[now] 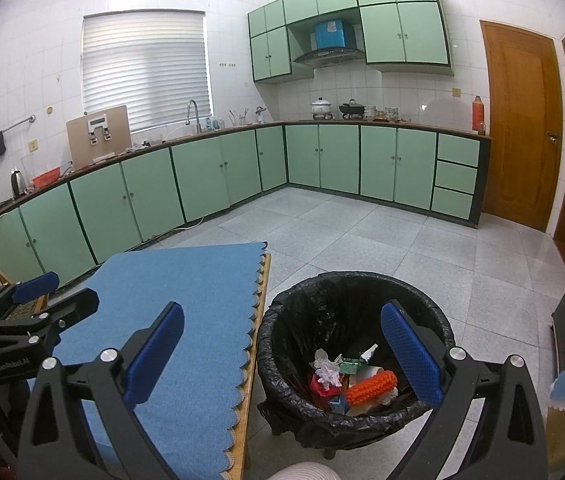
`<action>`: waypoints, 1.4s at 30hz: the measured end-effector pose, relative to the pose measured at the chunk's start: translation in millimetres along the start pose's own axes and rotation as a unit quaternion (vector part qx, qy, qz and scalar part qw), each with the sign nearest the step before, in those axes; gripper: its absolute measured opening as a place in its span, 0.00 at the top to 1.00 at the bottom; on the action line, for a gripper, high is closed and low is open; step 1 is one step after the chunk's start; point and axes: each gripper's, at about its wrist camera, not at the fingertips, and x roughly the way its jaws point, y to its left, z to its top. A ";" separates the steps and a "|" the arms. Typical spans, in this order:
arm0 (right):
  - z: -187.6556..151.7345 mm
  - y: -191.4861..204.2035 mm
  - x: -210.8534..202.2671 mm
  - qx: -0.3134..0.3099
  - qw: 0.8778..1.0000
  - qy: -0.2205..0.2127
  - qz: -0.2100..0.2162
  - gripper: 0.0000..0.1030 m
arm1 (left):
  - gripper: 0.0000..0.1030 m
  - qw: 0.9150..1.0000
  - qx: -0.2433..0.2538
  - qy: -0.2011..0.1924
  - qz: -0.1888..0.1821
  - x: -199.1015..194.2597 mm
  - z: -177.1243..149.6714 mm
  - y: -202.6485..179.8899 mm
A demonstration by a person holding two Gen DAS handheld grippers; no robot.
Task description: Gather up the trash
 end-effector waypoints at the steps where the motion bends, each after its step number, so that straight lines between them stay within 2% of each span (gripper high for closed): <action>1: 0.0 -0.3 0.1 0.000 1.000 0.000 0.000 0.06 | 0.09 1.000 0.000 0.000 0.000 0.0 0.1 0.1; 42: -0.2 -1.8 2.0 0.000 1.000 0.001 0.001 0.06 | 0.09 1.000 0.000 0.003 0.001 1.7 -4.4 2.5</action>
